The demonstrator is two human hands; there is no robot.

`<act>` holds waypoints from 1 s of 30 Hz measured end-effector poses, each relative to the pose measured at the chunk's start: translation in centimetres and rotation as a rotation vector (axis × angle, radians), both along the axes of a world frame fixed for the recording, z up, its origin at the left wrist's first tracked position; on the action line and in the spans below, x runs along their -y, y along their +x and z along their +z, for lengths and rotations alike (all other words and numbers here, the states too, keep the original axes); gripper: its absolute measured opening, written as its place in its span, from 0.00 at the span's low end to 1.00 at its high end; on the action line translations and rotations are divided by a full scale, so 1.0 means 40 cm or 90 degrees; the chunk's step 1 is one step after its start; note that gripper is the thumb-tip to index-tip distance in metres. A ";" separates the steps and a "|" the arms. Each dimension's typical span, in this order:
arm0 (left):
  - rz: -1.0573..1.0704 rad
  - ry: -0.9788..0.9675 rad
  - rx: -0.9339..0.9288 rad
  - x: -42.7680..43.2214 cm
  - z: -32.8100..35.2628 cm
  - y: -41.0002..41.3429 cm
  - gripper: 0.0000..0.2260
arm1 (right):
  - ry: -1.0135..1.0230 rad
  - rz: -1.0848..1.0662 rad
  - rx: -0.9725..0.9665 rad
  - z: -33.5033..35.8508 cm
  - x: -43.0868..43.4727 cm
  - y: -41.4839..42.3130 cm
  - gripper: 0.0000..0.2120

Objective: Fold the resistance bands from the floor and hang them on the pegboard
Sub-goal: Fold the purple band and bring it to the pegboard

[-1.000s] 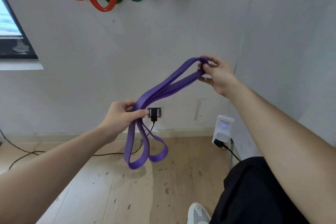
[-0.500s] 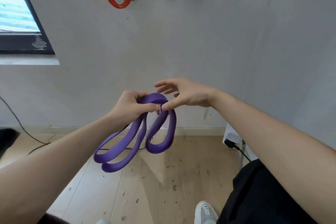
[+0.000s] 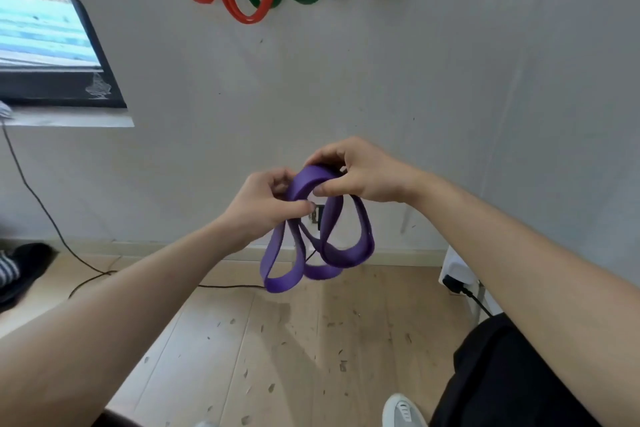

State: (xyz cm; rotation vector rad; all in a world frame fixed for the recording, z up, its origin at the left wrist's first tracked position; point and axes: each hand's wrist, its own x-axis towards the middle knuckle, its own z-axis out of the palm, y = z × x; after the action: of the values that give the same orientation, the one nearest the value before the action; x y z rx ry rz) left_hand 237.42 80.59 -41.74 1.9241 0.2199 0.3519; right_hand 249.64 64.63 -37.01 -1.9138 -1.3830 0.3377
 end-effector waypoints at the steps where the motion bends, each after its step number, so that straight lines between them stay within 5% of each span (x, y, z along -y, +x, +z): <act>1: -0.001 0.016 -0.009 0.004 -0.003 -0.001 0.10 | 0.019 0.000 0.000 0.004 0.001 -0.001 0.13; 8: 0.005 0.020 0.011 -0.021 0.005 -0.014 0.11 | 0.201 -0.099 -0.106 0.025 0.052 0.050 0.11; 18: 0.033 -0.129 0.098 0.019 0.092 0.004 0.09 | -0.074 -0.043 -0.189 -0.023 0.082 0.062 0.12; 30: -0.033 -0.174 0.183 0.106 0.378 0.124 0.08 | 0.365 -0.119 -0.340 0.145 0.115 0.063 0.10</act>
State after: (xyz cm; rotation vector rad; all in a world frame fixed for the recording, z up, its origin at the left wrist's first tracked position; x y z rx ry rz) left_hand 242.40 76.35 -26.64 1.5865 0.0256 0.5311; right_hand 252.17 60.04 -31.19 -1.3317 -0.8222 0.2913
